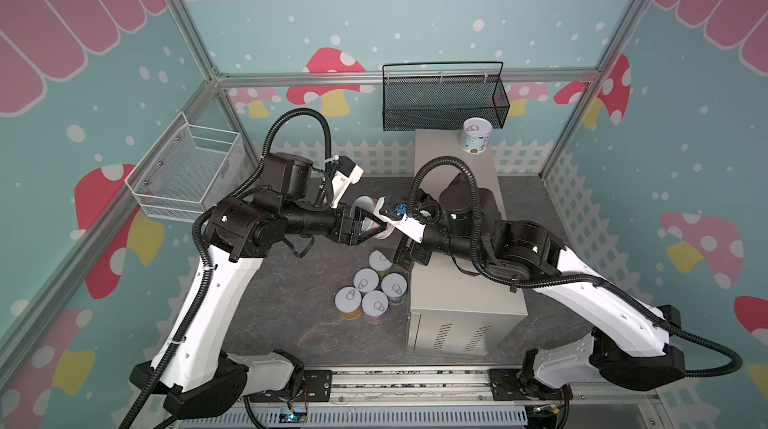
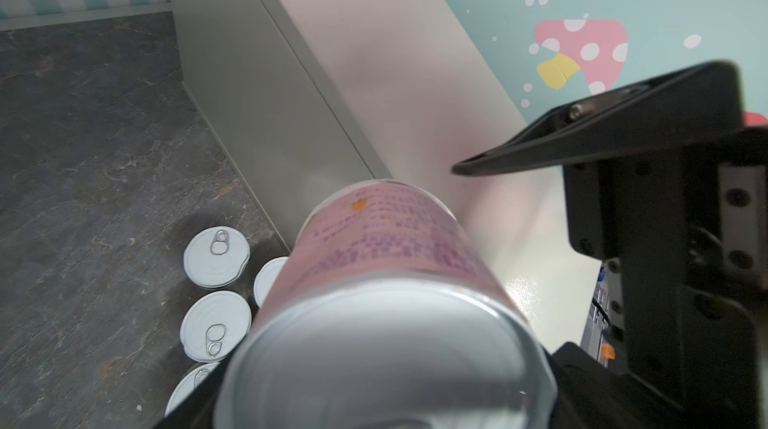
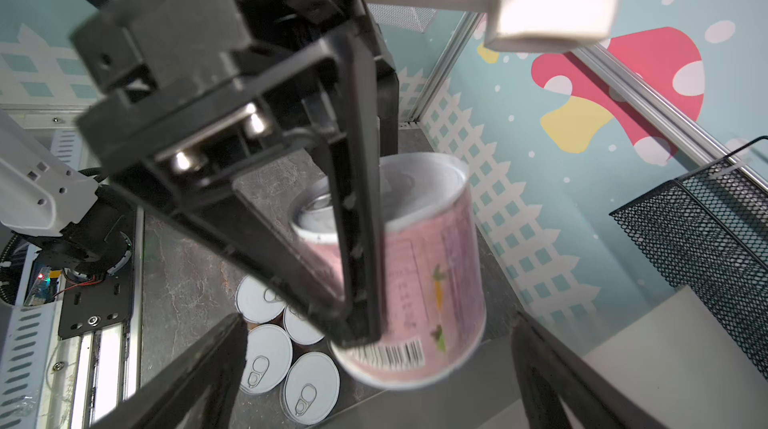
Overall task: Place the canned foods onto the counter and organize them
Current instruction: 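Lift the pink-labelled can with the left gripper toward the approaching right gripper, then grasp the can with the right gripper and open the left gripper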
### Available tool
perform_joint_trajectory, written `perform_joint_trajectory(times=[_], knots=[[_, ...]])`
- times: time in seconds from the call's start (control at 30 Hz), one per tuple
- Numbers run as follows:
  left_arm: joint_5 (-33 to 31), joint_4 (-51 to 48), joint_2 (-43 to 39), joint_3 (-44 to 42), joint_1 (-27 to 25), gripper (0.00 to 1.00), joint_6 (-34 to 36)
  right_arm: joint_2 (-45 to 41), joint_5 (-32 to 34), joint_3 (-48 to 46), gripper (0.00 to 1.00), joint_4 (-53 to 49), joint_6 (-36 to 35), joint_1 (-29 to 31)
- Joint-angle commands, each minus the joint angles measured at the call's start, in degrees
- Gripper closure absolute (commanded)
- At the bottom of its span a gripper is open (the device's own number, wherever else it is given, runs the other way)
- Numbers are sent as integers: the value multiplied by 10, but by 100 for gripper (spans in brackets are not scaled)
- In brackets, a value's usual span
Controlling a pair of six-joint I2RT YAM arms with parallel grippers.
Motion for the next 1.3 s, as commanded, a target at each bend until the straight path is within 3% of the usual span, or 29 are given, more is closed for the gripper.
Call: perform_joint_trajectory(times=[0.0, 0.2, 0.63, 0.97, 1.1, 1.27], knots=[[22, 8, -20, 17, -12, 45, 25, 17, 24, 24, 0, 14, -22, 5], [10, 5, -26, 14, -24, 44, 29, 40, 41, 36, 2, 22, -25, 9], [22, 4, -20, 22, -37, 43, 23, 19, 68, 7, 22, 52, -10, 9], [31, 42, 18, 44, -91, 19, -11, -61, 122, -90, 26, 107, 29, 9], [36, 71, 25, 48, -108, 1, -32, -91, 155, -114, 26, 110, 47, 9], [31, 127, 26, 45, -111, 1, -78, -135, 185, -154, 26, 111, 69, 9]])
